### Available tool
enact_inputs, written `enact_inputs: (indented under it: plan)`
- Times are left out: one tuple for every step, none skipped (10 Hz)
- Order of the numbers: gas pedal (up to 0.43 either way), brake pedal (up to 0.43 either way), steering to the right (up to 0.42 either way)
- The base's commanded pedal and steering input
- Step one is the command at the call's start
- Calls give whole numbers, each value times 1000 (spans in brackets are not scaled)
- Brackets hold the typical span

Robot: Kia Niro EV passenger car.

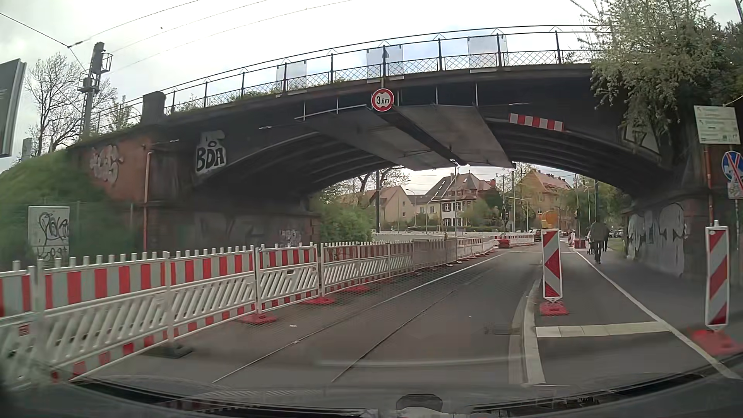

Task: Follow the waypoints while adhering to traffic rules and regulations

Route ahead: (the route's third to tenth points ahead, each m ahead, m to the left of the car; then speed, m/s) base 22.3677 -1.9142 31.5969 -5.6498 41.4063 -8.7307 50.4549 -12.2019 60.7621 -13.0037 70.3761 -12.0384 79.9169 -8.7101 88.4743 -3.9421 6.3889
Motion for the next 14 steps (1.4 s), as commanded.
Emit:
enact_inputs:
  plan:
    - [28, 0, 58]
    - [28, 0, 70]
    - [28, 0, 79]
    - [39, 0, 85]
    - [39, 0, 91]
    - [39, 0, 103]
    - [39, 0, 109]
    - [39, 0, 111]
    - [59, 0, 112]
    - [59, 0, 115]
    - [67, 0, 120]
    - [67, 0, 123]
    - [67, 0, 123]
    - [67, 0, 120]
